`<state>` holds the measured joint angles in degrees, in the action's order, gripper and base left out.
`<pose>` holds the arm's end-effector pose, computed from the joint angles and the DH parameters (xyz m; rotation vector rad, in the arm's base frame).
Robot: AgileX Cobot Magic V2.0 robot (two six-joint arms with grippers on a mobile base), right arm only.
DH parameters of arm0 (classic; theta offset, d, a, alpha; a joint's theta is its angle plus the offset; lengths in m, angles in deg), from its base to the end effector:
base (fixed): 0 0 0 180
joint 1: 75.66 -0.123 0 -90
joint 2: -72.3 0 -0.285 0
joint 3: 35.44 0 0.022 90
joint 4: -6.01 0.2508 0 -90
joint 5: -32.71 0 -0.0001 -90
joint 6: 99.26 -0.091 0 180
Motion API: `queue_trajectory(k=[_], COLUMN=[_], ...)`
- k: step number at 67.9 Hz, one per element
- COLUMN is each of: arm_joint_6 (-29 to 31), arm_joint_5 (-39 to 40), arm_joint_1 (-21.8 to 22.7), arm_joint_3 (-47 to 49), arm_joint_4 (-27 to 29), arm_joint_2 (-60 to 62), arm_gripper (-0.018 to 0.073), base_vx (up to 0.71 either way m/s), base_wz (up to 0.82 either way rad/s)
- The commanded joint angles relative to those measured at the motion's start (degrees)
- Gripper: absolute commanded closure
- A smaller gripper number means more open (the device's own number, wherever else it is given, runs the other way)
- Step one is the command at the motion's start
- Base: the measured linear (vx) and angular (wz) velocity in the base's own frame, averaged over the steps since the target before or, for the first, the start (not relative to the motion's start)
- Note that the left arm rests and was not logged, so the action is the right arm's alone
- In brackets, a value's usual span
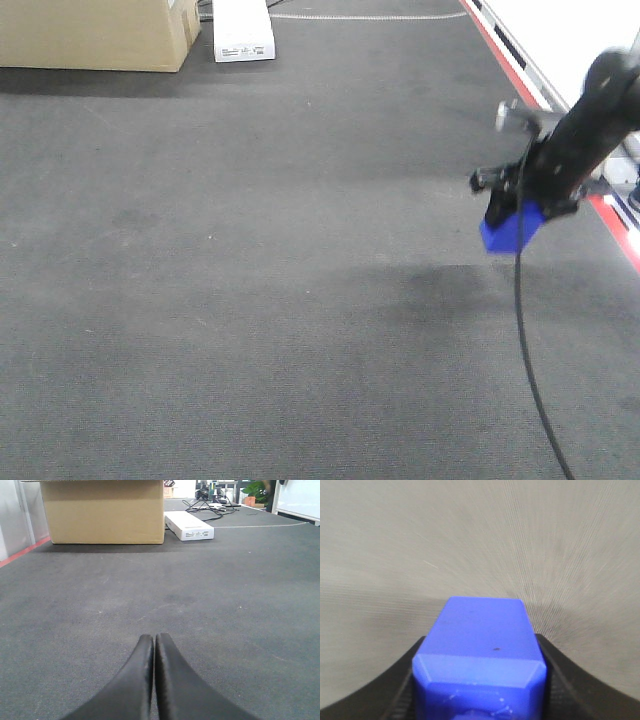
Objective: Pour parts from conveyor to right shelf
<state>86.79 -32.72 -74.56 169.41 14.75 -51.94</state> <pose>0.4354 0.0042 0.2525 -0.0592 2.8621 0.1868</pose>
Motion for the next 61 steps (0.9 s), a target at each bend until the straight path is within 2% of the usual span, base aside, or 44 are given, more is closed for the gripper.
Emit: queue_trajectory(k=[1, 13, 38, 61], arm_joint_6=[1.37, 1.94, 3.53, 7.78], arm_joint_5=[3.07, 11.80, 37.24, 45.91], arm_joint_1=[-0.27, -1.19, -1.82, -1.82], arm_joint_3=[0.66, -7.28, -40.08, -61.90], arm_joint_4=[1.25, 1.28, 2.53, 2.59], arm_joint_2=[8.30, 18.82, 47.36, 67.29], arm_gripper=[0.0568, 0.0566, 0.0565, 0.0565], base_vx=[0.00, 0.00, 0.00, 0.00], base_wz=[0.00, 0.00, 0.00, 0.00])
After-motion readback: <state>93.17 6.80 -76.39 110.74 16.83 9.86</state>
